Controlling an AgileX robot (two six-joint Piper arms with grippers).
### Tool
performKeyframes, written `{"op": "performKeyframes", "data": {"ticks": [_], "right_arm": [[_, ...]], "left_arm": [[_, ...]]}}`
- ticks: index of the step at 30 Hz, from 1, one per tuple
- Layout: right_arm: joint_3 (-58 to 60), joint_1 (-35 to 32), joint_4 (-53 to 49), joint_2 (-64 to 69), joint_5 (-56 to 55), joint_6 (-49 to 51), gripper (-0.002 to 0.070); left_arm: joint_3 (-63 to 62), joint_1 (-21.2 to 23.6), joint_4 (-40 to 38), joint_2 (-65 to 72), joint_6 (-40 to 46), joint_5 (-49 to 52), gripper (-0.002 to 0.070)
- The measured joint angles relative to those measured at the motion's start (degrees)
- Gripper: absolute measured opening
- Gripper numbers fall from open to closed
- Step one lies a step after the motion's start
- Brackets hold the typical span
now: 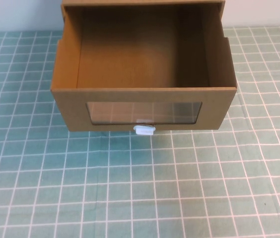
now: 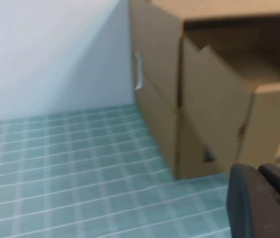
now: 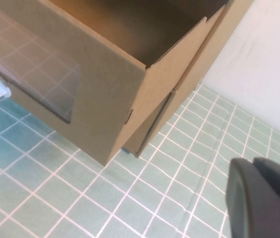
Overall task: Open the shoe box
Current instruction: 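Pull the top drawer of the cardboard box fully open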
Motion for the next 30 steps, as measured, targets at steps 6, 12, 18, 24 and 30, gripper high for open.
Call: {"op": "performKeyframes", "data": {"ticks": [6,12,18,24,30], "right_arm": [[0.0,0.0,0.0,0.0,0.0,0.0,-0.0013],[0.0,0.0,0.0,0.0,0.0,0.0,-0.0013],[0.0,0.0,0.0,0.0,-0.12,0.0,-0.0013],[0.0,0.0,0.0,0.0,-0.21,0.0,-0.0013],[0.0,0.0,0.02,0.0,-0.24,0.0,-0.0013]], "left_arm": [[8.31,0.0,7.07,-4.97,-1.69,-0.86,-0.0005],[18.84,2.15,7.82,-9.77,-5.68,-3.14,-0.0005],[25.72,4.63,7.08,-11.18,-6.12,-5.52,-0.0005],[26.12,4.63,5.44,-11.31,-5.77,-3.44,-0.0005],[26.12,4.71,5.06,-11.31,-5.74,-3.44,-0.0005]]}}
